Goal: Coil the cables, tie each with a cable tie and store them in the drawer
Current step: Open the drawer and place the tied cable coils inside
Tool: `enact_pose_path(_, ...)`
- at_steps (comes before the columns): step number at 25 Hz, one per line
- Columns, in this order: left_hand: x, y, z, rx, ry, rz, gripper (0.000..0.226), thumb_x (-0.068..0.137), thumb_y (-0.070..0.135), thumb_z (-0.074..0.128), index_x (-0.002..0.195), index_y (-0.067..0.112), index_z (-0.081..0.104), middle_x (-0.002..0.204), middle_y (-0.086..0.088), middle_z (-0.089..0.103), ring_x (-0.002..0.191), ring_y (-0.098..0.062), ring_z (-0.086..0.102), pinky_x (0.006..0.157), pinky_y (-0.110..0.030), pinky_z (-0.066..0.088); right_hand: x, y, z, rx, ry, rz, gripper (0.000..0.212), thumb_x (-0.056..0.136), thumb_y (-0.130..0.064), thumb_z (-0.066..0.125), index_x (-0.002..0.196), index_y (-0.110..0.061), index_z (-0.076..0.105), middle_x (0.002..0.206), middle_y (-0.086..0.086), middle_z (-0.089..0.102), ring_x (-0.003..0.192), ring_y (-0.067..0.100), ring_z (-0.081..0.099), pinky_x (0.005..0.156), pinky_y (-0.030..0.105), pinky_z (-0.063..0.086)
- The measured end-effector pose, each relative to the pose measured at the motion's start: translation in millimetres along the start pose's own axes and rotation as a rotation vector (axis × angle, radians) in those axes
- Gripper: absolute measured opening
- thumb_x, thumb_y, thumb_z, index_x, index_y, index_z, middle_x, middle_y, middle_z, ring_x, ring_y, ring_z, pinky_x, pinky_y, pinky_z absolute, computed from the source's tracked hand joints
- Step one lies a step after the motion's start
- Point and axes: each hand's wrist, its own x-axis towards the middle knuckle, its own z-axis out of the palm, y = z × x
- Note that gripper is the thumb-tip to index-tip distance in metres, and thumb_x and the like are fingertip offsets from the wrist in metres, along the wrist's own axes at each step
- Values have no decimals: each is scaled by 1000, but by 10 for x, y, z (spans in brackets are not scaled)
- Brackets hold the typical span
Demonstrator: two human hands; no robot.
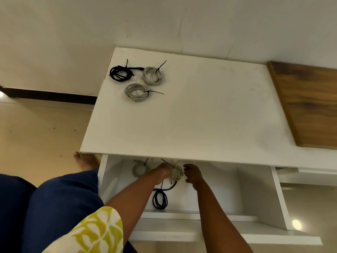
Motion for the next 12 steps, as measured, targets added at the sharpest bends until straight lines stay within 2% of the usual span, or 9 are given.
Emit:
enact_pose_path(1,-47,15,-24,75,13,26,38,101,14,37,136,-1,40,96,-6,53,85,-15,52,62,-17,39,-48,-31,-36,-43,-3,-15,37,94,2,39,128,-2,53,125,17,54,100,20,46,83,30,46)
enact_pose_path(2,-91,29,-45,163,27,56,39,101,17,39,135,0,43,105,-8,56,95,-18,54,65,-19,39,-104,-73,-79,-88,-12,-31,36,94,1,41,127,-2,54,123,16,55,99,19,46,76,24,45)
enact_pose_path(4,-177,61,-60,333,33,119,39,100,25,41,133,5,46,129,-11,53,119,-24,50,81,-22,41,-234,-183,-170,-205,-26,-66,33,93,0,43,122,0,57,125,19,56,99,19,50,65,17,41)
enact_pose_path(5,-233,89,-46,413,23,160,36,99,27,42,129,10,49,130,-9,53,123,-25,48,85,-23,41,-318,-238,-214,-273,-14,-91,30,94,-2,44,119,3,60,124,20,58,100,22,55,67,20,45)
enact_pose_path(7,-388,154,2,525,-7,240,27,98,30,43,118,16,54,120,-4,56,124,-25,48,83,-22,43,-538,-326,-289,-402,40,-161,29,95,-6,44,112,9,62,118,22,62,105,28,60,81,30,48)
enact_pose_path(8,-479,194,27,568,-24,281,31,98,31,44,121,14,54,122,-6,56,122,-25,49,85,-23,43,-670,-358,-320,-444,63,-193,29,95,-7,45,111,8,63,115,21,64,105,29,60,82,30,47)
enact_pose_path(10,-707,277,54,651,-32,359,40,98,33,45,127,7,52,126,-15,56,114,-27,54,88,-28,44,-968,-399,-369,-511,102,-241,28,94,-7,45,112,-1,65,113,15,66,101,25,62,74,24,46)
enact_pose_path(12,-942,365,38,715,9,443,36,98,31,45,119,4,57,118,-18,60,106,-28,58,86,-32,46,-1272,-469,-428,-612,196,-269,26,95,-11,43,109,-8,64,108,7,67,92,18,63,68,21,42)
